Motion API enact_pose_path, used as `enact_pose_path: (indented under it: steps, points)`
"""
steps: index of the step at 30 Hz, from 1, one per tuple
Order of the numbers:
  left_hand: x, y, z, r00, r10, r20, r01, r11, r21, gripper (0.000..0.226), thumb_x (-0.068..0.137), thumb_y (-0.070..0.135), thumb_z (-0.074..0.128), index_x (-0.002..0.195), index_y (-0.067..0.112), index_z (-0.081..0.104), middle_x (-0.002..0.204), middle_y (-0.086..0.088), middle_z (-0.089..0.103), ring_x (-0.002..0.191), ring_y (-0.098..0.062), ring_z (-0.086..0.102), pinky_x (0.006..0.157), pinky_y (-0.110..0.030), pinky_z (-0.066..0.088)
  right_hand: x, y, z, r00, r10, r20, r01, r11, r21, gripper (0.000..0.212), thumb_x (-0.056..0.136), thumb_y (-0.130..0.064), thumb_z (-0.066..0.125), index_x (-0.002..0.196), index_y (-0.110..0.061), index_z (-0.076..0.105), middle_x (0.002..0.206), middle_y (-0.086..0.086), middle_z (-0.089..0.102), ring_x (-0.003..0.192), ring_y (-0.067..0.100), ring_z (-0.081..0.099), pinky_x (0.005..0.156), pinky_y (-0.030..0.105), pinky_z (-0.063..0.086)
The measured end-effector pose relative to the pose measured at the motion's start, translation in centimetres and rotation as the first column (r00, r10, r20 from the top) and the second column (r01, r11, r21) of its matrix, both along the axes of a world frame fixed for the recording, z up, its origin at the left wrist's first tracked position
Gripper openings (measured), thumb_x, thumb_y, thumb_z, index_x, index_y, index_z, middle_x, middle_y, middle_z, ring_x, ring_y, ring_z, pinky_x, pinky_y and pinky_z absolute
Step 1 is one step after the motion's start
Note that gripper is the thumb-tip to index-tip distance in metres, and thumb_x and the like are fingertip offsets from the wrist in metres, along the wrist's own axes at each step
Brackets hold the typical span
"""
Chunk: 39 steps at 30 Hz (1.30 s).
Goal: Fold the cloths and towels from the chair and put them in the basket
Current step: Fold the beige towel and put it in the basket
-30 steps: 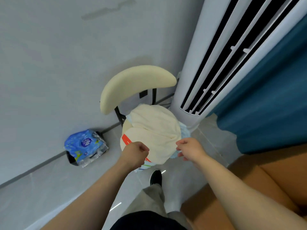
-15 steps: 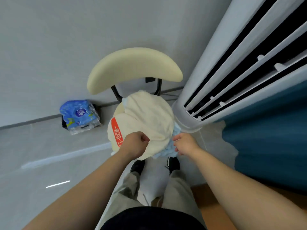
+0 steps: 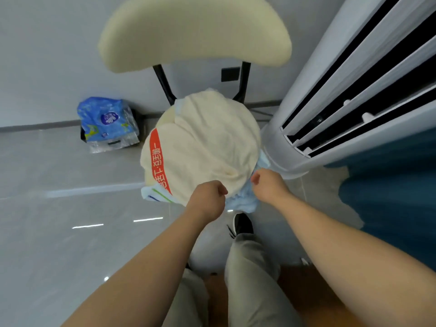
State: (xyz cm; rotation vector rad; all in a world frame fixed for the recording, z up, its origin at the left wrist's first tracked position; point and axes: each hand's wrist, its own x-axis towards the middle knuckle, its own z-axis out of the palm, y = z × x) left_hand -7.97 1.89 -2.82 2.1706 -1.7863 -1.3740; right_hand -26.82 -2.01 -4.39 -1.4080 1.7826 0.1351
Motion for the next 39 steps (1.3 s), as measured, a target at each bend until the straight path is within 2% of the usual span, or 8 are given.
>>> enact_pose_path:
  steps: [7, 14, 17, 20, 24, 28, 35, 39]
  points:
    - [0.0, 0.5, -10.2, 0.908, -0.248, 0.337, 0.321, 0.93, -0.179, 0.039, 0.086, 0.045, 0.066, 0.117, 0.021, 0.06, 0.117, -0.003, 0.054, 0.113, -0.026, 0.048, 0.083, -0.038, 0.046, 0.7, -0.3, -8.6, 0.985, 0.14, -0.1, -0.162, 0.951, -0.264, 0.04, 0.084, -0.021, 0.06, 0.122, -0.029, 0.047, 0.106, 0.006, 0.061, 0.096, 0.03, 0.06, 0.077, 0.038, 0.051]
    - [-0.3, 1.5, -12.5, 0.923, -0.039, 0.382, 0.249, 0.818, -0.519, 0.012, 0.095, 0.024, 0.047, 0.1, 0.019, 0.057, 0.103, -0.004, 0.06, 0.098, -0.027, 0.054, 0.064, -0.033, 0.032, 0.7, -0.9, -11.2, 0.979, 0.193, -0.059, -0.192, 0.804, -0.563, 0.023, 0.09, -0.038, 0.059, 0.11, -0.028, 0.066, 0.113, 0.008, 0.058, 0.1, 0.028, 0.059, 0.085, 0.038, 0.052]
    - [0.0, 1.4, -9.3, 0.933, 0.082, 0.35, 0.175, 0.746, -0.643, 0.012, 0.098, 0.027, 0.044, 0.099, 0.017, 0.049, 0.09, -0.006, 0.061, 0.085, -0.03, 0.056, 0.06, -0.036, 0.035, 1.2, -0.9, -9.4, 0.987, 0.158, 0.033, -0.101, 0.764, -0.638, 0.024, 0.096, -0.032, 0.055, 0.115, -0.022, 0.066, 0.118, 0.01, 0.057, 0.102, 0.029, 0.059, 0.087, 0.042, 0.052]
    - [0.6, 0.2, -3.5, 0.902, 0.177, 0.395, 0.179, 0.679, -0.712, 0.009, 0.099, 0.025, 0.045, 0.102, 0.016, 0.047, 0.084, -0.006, 0.059, 0.077, -0.029, 0.056, 0.059, -0.038, 0.038, 2.3, -1.0, -5.9, 0.945, 0.087, 0.316, 0.129, 0.787, -0.603, 0.017, 0.099, -0.023, 0.052, 0.112, -0.018, 0.062, 0.103, 0.007, 0.065, 0.092, 0.029, 0.063, 0.08, 0.035, 0.051]
    - [1.8, -2.3, 4.3, 0.881, 0.283, 0.38, 0.151, 0.594, -0.79, 0.002, 0.098, 0.015, 0.045, 0.1, 0.015, 0.044, 0.088, -0.01, 0.06, 0.077, -0.034, 0.057, 0.061, -0.038, 0.034, 4.4, -2.2, 1.2, 0.914, 0.145, 0.378, 0.155, 0.738, -0.657, 0.019, 0.106, -0.027, 0.041, 0.118, -0.016, 0.051, 0.106, 0.01, 0.061, 0.091, 0.027, 0.055, 0.065, 0.031, 0.033]
    - [2.7, -2.8, 10.6, 0.926, 0.338, 0.171, -0.027, 0.509, -0.86, 0.003, 0.098, 0.013, 0.04, 0.097, 0.013, 0.043, 0.083, -0.006, 0.049, 0.072, -0.029, 0.045, 0.062, -0.038, 0.034, 6.0, -3.1, 8.6, 0.903, 0.228, 0.365, 0.133, 0.659, -0.74, 0.011, 0.106, -0.028, 0.038, 0.105, -0.02, 0.045, 0.097, 0.006, 0.058, 0.083, 0.027, 0.053, 0.059, 0.034, 0.033]
    - [3.2, -2.0, 19.4, 0.943, 0.319, 0.094, -0.017, 0.329, -0.944, 0.009, 0.099, 0.016, 0.035, 0.098, 0.012, 0.044, 0.081, 0.0, 0.051, 0.071, -0.023, 0.047, 0.062, -0.038, 0.038, 6.3, -4.0, 18.7, 0.89, 0.38, 0.253, 0.06, 0.453, -0.89, 0.007, 0.098, -0.024, 0.046, 0.103, -0.02, 0.049, 0.107, -0.002, 0.054, 0.097, 0.019, 0.05, 0.075, 0.027, 0.03]
    - [3.6, -1.3, 22.6, 0.954, 0.276, 0.113, 0.044, 0.247, -0.968, 0.011, 0.099, 0.02, 0.041, 0.101, 0.012, 0.048, 0.089, -0.004, 0.057, 0.079, -0.025, 0.052, 0.066, -0.039, 0.044, 5.2, -3.9, 22.0, 0.881, 0.473, 0.025, -0.113, 0.261, -0.959, 0.032, 0.082, -0.016, 0.059, 0.113, -0.016, 0.05, 0.113, -0.003, 0.048, 0.104, 0.016, 0.049, 0.084, 0.026, 0.036]
